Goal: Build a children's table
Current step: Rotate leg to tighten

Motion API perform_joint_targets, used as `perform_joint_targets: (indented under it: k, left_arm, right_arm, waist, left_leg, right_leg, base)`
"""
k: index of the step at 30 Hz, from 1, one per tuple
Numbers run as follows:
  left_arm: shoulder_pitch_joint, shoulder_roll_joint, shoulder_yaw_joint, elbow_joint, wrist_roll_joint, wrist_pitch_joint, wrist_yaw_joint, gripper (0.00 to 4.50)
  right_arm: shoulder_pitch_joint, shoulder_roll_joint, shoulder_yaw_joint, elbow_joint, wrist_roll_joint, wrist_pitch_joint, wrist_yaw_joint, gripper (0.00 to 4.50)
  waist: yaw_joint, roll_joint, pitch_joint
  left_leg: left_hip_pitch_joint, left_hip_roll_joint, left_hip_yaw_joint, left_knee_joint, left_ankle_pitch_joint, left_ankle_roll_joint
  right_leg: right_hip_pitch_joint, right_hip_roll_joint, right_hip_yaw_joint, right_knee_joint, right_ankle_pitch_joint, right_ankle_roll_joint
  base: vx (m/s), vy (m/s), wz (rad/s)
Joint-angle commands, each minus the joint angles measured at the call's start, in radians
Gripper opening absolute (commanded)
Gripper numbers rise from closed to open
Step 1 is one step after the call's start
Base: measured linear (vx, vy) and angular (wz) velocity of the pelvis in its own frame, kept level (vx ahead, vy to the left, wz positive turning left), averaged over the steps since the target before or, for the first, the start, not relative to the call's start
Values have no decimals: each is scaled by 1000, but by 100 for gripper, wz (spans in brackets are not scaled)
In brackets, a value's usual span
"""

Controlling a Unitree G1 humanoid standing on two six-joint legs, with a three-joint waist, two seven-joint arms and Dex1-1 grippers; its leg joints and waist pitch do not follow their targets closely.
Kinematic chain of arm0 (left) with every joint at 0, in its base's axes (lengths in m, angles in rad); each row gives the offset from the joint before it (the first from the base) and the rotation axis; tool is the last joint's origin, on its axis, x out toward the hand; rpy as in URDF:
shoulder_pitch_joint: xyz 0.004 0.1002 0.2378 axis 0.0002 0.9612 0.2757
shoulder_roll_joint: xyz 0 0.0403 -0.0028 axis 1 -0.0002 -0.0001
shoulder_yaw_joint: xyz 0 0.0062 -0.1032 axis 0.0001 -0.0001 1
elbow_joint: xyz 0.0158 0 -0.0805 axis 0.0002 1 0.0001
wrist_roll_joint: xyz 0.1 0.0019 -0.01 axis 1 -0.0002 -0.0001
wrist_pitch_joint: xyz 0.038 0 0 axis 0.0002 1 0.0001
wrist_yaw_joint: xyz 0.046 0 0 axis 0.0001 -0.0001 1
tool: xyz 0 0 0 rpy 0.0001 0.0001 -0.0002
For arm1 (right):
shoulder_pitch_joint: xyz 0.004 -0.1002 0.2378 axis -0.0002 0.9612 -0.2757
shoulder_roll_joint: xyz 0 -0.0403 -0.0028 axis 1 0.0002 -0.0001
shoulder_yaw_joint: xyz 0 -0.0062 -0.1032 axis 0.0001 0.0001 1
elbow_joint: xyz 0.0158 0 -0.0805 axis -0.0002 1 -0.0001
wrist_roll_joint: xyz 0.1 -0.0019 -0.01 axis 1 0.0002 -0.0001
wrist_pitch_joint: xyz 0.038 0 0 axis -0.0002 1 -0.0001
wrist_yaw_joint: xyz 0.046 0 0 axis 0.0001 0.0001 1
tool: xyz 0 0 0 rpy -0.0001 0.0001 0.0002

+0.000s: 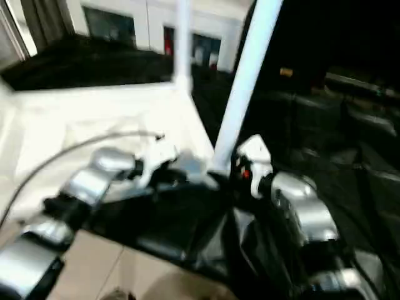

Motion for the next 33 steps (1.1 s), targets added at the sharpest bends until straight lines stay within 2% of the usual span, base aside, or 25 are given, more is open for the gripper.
perform_joint_targets:
  k: [1, 2, 5, 9, 10, 12, 14, 16, 19, 20, 21, 26, 28, 31, 32, 33]
  left_arm:
    - [23, -7, -36, -64, -43, -9, -77, 0]
    - [42, 17, -47, -106, -43, -6, -102, 0]
    - [55, 32, -52, -135, -45, -2, -122, 0]
    - [87, 65, -60, -208, -53, 13, -161, 0]
    - [90, 68, -61, -214, -53, 13, -164, 0]
    - [96, 74, -60, -230, -53, 18, -167, 0]
    - [99, 77, -62, -238, -55, 22, -166, 0]
    - [102, 79, -63, -242, -52, 22, -162, 0]
    - [106, 80, -63, -253, -51, 29, -157, 0]
    - [108, 80, -62, -259, -51, 32, -156, 0]
    - [108, 81, -62, -262, -51, 35, -155, 0]
    - [111, 83, -64, -263, -49, 35, -144, 0]
    - [111, 82, -62, -263, -49, 39, -138, 0]
    - [88, 46, -35, -206, -20, 62, -28, 0]
    - [88, 46, -35, -206, -20, 62, -28, 0]
    - [68, 16, -17, -159, -10, 79, 37, 0]
  right_arm:
    - [17, -35, 17, -42, 19, 15, 66, 391]
    - [34, -62, 34, -72, 24, 17, 119, 391]
    - [43, -76, 41, -89, 30, 22, 149, 391]
    - [55, -113, 76, -119, 25, 27, 205, 391]
    - [55, -113, 79, -118, 21, 23, 204, 391]
    - [52, -108, 73, -114, 25, 29, 199, 358]
    - [52, -114, 82, -114, 16, 24, 204, 358]
    - [54, -118, 91, -110, 3, 14, 210, 324]
    - [53, -115, 93, -107, 3, 18, 208, 308]
    - [52, -115, 95, -106, -1, 15, 206, 308]
    - [50, -115, 98, -104, -5, 13, 205, 283]
    - [53, -115, 109, -98, -24, -4, 202, 264]
    - [57, -111, 107, -98, -23, -3, 196, 262]
    - [59, -48, 61, -52, -21, 4, 79, 262]
    - [59, -48, 61, -52, -21, 4, 79, 262]
    - [46, 4, 23, -4, -14, 25, -16, 262]
  waist:
    - [2, -2, -65]
    - [3, -5, -66]
    - [3, -5, -63]
    - [5, -4, -65]
    - [5, -5, -66]
    - [5, -5, -67]
    - [6, -7, -70]
    - [6, -8, -72]
    - [7, -9, -75]
    - [7, -8, -74]
    - [6, -8, -74]
    - [6, -9, -76]
    - [7, -9, -76]
    - [5, -8, -74]
    - [4, -8, -72]
    - [1, -8, -71]
  left_leg:
    - [17, 30, 2, -60, -156, 87]
    - [11, 30, -1, -61, -163, 79]
    - [14, 29, 1, -63, -198, 61]
    - [15, 30, 0, -65, -211, 39]
    - [15, 29, 0, -64, -210, 38]
    - [14, 28, 0, -63, -193, 36]
    - [14, 27, 1, -60, -181, 38]
    - [12, 26, 1, -58, -158, 44]
    - [11, 25, 1, -55, -140, 51]
    - [12, 26, 1, -55, -141, 51]
    - [12, 26, 1, -55, -141, 51]
    - [12, 25, 1, -53, -143, 51]
    - [12, 24, 1, -52, -143, 52]
    - [12, 24, 2, -52, -155, 44]
    - [13, 23, 3, -53, -164, 38]
    - [12, 22, 2, -54, -196, 22]
  right_leg:
    - [49, -50, 43, -60, -61, -259]
    - [57, -50, 41, -57, -76, -252]
    - [49, -52, 43, -66, -142, -234]
    - [50, -53, 44, -70, -192, -211]
    - [50, -53, 43, -69, -192, -209]
    - [49, -52, 44, -66, -178, -208]
    - [49, -51, 43, -64, -164, -210]
    - [52, -49, 42, -59, -127, -216]
    - [54, -49, 42, -54, -99, -223]
    - [53, -49, 42, -54, -98, -225]
    - [53, -49, 42, -54, -99, -226]
    - [54, -48, 42, -52, -92, -228]
    - [54, -49, 42, -52, -94, -227]
    - [51, -48, 43, -55, -119, -223]
    - [49, -48, 42, -58, -137, -221]
    - [47, -49, 43, -64, -199, -206]
  base:
    - [0, 0, 0]
    - [0, 0, 0]
    - [0, 0, 0]
    - [0, 0, 0]
    - [0, 0, 0]
    - [0, 0, 0]
    - [0, 0, 0]
    - [0, 0, 0]
    - [0, 0, 0]
    - [0, 0, 0]
    - [0, 0, 0]
    - [0, 0, 0]
    - [0, 0, 0]
    - [0, 0, 0]
    - [0, 0, 0]
    - [0, 0, 0]
